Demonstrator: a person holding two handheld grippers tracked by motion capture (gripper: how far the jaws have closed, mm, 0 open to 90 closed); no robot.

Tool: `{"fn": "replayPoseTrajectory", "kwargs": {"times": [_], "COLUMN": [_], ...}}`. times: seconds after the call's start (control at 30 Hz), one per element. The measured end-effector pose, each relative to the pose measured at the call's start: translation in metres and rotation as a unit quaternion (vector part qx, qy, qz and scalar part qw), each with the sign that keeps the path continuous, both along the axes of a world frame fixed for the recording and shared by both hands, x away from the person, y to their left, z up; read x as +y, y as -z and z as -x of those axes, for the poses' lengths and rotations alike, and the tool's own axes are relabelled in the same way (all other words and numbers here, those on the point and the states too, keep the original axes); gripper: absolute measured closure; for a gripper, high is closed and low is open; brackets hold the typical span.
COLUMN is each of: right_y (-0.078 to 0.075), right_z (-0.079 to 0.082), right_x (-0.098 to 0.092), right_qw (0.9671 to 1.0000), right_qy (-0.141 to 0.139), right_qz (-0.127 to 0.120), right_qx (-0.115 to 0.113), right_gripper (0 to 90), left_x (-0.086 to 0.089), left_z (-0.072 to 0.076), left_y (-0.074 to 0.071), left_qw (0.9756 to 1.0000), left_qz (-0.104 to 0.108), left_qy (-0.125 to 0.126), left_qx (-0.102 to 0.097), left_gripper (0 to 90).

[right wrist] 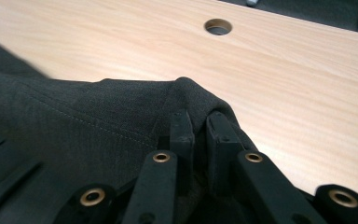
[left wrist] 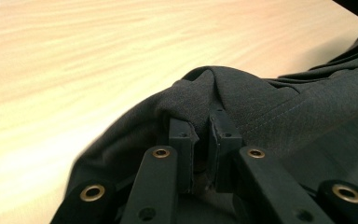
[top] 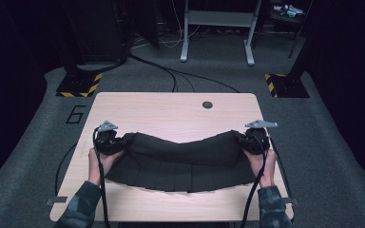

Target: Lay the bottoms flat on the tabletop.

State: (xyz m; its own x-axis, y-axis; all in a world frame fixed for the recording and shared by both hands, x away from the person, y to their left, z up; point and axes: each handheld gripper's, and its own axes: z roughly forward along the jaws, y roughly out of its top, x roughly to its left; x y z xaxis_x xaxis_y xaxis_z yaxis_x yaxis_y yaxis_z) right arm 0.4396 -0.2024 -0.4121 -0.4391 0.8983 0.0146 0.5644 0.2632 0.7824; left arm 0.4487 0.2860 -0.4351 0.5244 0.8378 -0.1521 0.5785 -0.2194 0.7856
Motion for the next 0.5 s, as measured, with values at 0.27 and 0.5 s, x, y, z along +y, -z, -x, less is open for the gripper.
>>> {"fn": "replayPoseTrajectory", "kwargs": {"times": [0.27, 0.5], "right_y": [0.014, 0.028], "right_z": [-0.065, -0.083], "right_x": [0.009, 0.012], "right_qw": [0.9982, 0.9938], "right_qy": [0.044, 0.088], "right_qz": [-0.01, -0.012], "right_qx": [0.04, 0.066], "right_gripper": [80.6, 50.9], "left_x": [-0.009, -0.008], "left_z": [-0.044, -0.056], "left_y": [0.012, 0.02], "left_qw": [0.9988, 0.9959], "left_qz": [-0.014, -0.032], "left_qy": [-0.043, -0.078], "left_qx": [0.018, 0.033], "left_gripper": [80.0, 44.1]}}
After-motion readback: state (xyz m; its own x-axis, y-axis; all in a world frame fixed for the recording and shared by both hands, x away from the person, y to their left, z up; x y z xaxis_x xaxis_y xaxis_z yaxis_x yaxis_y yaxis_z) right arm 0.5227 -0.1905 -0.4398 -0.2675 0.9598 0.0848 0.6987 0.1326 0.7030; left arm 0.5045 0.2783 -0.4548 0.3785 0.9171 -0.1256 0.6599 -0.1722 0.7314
